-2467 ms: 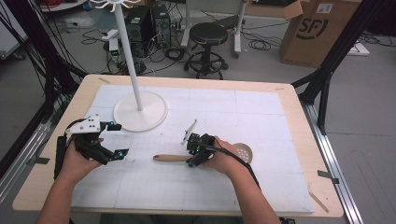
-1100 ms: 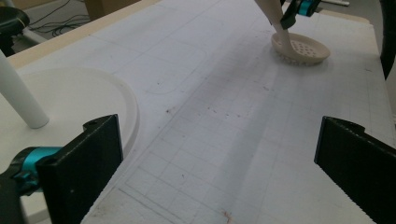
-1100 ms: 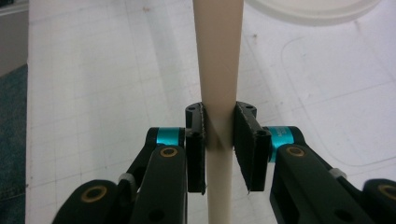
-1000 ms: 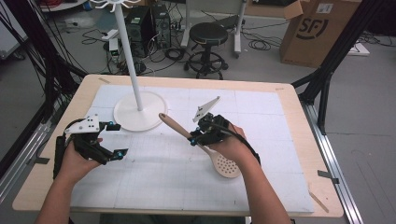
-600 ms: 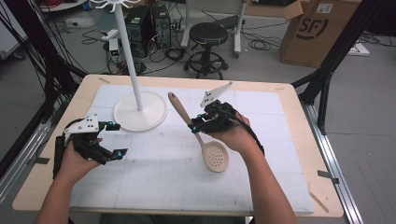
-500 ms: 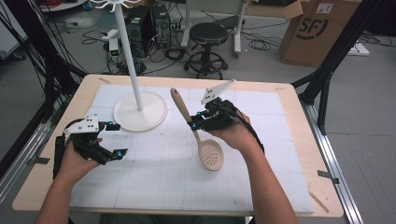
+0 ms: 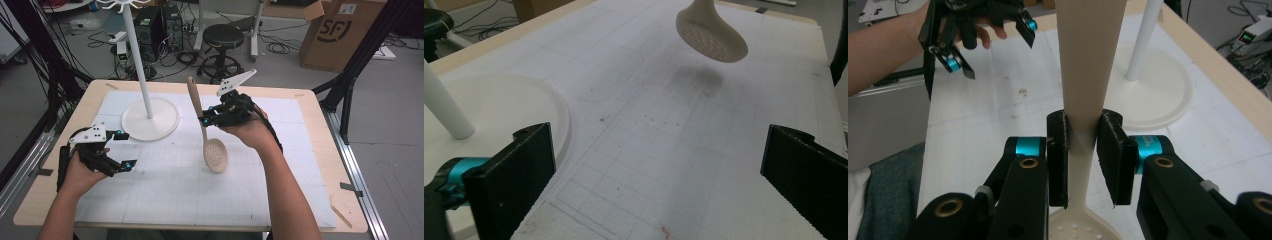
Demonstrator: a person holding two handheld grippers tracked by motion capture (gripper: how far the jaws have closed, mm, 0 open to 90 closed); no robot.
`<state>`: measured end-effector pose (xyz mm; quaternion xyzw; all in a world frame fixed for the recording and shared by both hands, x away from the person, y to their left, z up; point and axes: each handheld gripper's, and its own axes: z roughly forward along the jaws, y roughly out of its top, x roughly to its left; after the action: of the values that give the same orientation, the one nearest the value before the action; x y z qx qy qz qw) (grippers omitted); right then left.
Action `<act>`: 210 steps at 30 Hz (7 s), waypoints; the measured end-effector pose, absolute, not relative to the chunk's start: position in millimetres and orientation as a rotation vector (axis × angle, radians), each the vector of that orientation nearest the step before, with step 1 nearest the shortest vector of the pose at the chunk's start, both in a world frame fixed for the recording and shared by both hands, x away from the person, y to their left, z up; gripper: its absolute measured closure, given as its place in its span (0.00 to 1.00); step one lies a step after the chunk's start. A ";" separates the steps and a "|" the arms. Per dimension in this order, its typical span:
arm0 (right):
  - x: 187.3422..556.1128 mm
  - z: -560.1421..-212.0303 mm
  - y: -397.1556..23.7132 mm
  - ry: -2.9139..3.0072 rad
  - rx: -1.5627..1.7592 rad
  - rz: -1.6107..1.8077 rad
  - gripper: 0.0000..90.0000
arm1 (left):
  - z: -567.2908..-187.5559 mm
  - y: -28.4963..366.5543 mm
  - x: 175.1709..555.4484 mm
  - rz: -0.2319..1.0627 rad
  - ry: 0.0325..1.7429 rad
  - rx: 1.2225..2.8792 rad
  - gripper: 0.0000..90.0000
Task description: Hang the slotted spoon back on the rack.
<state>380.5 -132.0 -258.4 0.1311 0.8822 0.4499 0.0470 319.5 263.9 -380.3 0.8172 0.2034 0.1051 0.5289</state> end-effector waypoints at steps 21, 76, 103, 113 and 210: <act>409.9 -193.3 -100.6 2.661 0.294 1.389 0.84 | -377.6 265.7 318.2 0.259 0.479 1.940 0.02; 492.0 -151.7 -19.9 2.663 0.437 1.258 0.83 | -375.9 261.0 317.9 0.260 0.458 1.945 0.02; 502.4 -156.7 -4.5 2.686 0.442 1.234 0.84 | -376.8 259.8 318.2 0.253 0.453 1.950 0.02; 503.7 -160.0 6.5 2.703 0.469 1.185 0.81 | -376.6 260.1 317.9 0.254 0.448 1.948 0.02; 338.0 -344.8 -241.8 2.405 0.663 1.526 0.24 | -382.8 257.6 317.6 0.223 0.459 1.959 0.02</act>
<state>338.0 -241.8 -344.8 0.2253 0.8175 0.5188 0.1081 317.6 257.6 -382.8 0.8206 0.1922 0.0934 0.5301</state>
